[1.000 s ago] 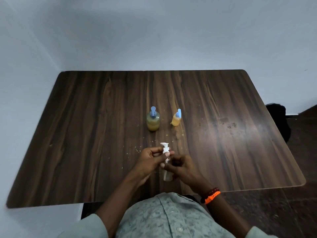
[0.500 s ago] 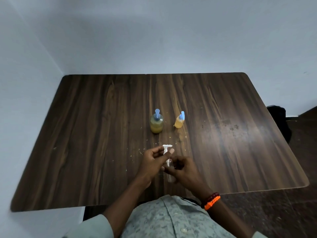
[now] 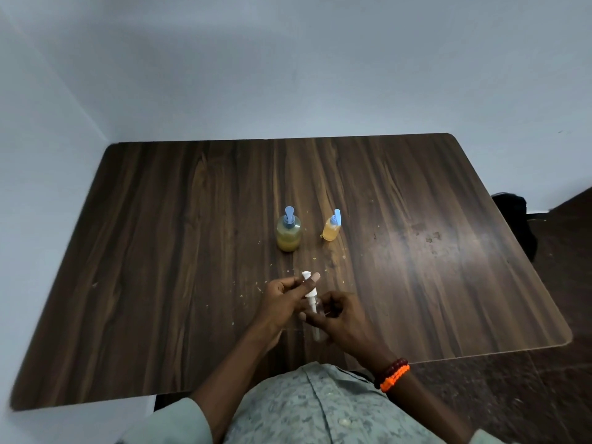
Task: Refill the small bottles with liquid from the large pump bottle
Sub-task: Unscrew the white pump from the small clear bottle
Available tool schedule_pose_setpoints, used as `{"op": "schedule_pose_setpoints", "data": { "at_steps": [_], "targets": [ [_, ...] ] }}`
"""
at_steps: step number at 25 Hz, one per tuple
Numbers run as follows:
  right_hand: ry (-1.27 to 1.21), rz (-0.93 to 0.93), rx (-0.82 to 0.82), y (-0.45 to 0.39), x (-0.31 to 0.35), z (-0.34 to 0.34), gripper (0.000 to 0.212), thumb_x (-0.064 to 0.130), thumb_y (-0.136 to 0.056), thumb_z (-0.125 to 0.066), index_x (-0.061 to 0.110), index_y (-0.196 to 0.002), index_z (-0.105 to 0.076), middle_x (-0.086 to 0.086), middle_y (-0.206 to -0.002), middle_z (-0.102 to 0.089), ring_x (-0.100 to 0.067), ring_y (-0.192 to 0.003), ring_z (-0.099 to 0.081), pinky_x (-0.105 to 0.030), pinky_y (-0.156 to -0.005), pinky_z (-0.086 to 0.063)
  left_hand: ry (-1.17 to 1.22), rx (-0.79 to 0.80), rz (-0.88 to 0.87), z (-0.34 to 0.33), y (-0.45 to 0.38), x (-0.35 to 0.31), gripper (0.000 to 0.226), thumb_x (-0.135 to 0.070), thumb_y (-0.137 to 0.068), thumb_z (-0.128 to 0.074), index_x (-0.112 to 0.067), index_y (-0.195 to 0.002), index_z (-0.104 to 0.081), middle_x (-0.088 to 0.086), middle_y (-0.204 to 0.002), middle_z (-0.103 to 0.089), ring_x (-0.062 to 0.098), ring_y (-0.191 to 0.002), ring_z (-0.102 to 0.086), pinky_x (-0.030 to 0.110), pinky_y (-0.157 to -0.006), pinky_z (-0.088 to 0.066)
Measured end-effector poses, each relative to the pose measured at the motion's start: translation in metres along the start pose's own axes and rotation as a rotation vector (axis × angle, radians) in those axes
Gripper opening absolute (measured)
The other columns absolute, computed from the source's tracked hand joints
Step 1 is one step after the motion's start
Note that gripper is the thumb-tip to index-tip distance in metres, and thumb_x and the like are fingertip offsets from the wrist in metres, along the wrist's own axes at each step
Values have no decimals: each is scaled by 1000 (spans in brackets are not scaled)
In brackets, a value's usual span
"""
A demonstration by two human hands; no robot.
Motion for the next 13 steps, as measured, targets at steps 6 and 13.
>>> {"op": "schedule_pose_setpoints", "data": {
  "at_steps": [6, 13],
  "targets": [
    [52, -9, 18, -4, -3, 0, 36, 32, -78, -91, 6, -91, -70, -18, -84, -74, -31, -71, -73, -51, -61, -62, -24, -162, -56, 6, -8, 0, 33, -33, -78, -93, -9, -99, -84, 11, -96, -85, 28, -93, -81, 42, -88, -66],
    [73, -8, 47, -7, -11, -3, 37, 41, -74, -91, 14, -88, -71, -8, -81, -75, -23, -74, -75, -37, -60, -62, 60, -406, -134, 66, -16, -14, 20, -37, -78, -90, -19, -86, -85, 4, -87, -85, 18, -83, -83, 30, -76, -68]
  ]
}}
Point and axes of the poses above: each hand's wrist, its own y-axis away from the middle knuckle, its own z-axis out of the back of the hand, x = y × z, the point moved 2 cm from there along -y, towards the middle knuckle
